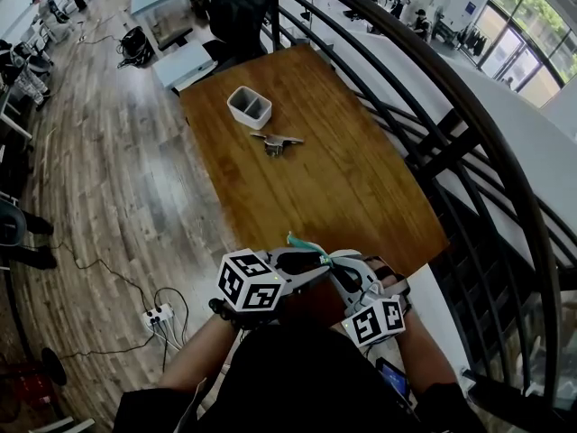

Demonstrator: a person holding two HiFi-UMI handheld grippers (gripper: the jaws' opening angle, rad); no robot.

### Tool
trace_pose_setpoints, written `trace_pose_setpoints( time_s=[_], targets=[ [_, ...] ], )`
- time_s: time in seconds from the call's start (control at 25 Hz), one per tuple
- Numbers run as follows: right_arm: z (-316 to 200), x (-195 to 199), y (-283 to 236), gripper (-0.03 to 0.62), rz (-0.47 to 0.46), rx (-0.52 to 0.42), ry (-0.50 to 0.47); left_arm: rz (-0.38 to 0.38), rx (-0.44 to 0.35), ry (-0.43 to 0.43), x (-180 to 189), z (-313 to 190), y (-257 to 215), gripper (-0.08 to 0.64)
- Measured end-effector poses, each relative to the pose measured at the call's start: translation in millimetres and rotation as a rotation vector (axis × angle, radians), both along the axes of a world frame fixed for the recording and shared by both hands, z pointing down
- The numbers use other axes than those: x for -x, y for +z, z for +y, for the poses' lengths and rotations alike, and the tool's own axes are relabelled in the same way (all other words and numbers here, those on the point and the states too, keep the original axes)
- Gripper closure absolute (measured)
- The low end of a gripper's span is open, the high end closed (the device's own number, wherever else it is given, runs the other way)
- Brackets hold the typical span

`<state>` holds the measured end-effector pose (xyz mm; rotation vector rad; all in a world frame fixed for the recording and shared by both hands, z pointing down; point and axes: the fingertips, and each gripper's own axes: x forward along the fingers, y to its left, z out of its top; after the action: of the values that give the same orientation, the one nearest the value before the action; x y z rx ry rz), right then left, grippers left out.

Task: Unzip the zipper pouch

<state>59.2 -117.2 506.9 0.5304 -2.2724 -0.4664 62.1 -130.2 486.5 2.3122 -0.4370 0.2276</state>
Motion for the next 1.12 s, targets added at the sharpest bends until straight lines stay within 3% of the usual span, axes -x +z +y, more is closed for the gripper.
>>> trace_pose_setpoints(
  time_s=[0.2,0.52,0.6,0.64,0.92,1.12],
  targets=[
    [4,0,1,0.59,0.003,0.002,-0.009,0.01,0.027,0.009,3,2,2,0.44],
    [9,-3,-8,0.589,-0.064,0.027,-0.004,0.14,0.071,0.027,8,6,-10,0.462],
    [9,-5,-8,0.589,-0.076,0.032,0.003,0.171,0.079,0.004,12,4,-13,0.482],
    [9,-5,-9,0.589,-0.08,0.033,0.006,0.176,0.078,-0.005,13,2,-13,0.531],
    [10,-5,-10,0.589,-0.08,0.033,0.01,0.068,0.0,0.041,10,9,-6,0.534],
    [11,-5,-7,0.589,-0.069,0.026,0.005,0.037,-0.019,0.077,10,7,-5,0.532]
  ],
)
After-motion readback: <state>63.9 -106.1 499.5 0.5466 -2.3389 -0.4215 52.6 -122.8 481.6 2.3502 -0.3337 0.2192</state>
